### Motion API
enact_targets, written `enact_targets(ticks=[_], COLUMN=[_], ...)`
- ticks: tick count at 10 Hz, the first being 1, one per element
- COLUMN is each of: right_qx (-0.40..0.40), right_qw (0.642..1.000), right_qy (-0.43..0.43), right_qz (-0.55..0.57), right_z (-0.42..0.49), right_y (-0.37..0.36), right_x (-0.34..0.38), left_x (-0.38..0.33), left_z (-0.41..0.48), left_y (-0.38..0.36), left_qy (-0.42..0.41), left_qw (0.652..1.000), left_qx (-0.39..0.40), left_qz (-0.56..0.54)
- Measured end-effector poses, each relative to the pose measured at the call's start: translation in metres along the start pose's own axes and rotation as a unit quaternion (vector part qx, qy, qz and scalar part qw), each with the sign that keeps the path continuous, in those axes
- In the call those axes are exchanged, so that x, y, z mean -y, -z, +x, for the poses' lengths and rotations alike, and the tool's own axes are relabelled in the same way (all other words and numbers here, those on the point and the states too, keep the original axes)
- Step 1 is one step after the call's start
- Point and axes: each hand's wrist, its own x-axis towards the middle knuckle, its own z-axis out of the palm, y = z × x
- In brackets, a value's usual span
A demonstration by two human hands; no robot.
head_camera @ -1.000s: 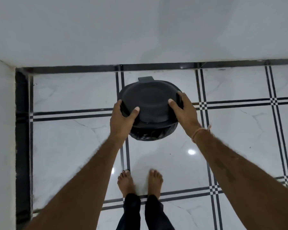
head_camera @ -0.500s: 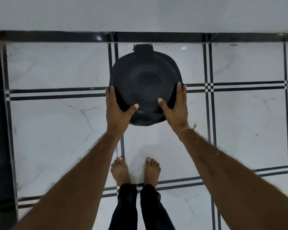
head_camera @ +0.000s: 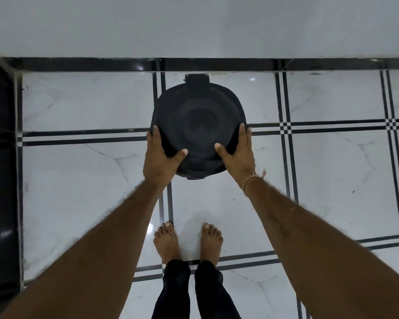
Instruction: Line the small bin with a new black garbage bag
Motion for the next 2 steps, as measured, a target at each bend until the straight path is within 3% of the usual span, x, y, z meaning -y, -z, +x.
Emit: enact_targets(ticks=[2], right_qx=[-0.029], right_qw=[0.994], right_qy=[0.094], right_qz=[0.036], right_z=[-0.038], right_y=[0.059], right_x=[0.057], left_x=[-0.066], left_z=[-0.048], left_y=[0.065], left_qy=[-0.081], left_qw=[0.995], left_qx=[-0.052], left_qz=[0.005])
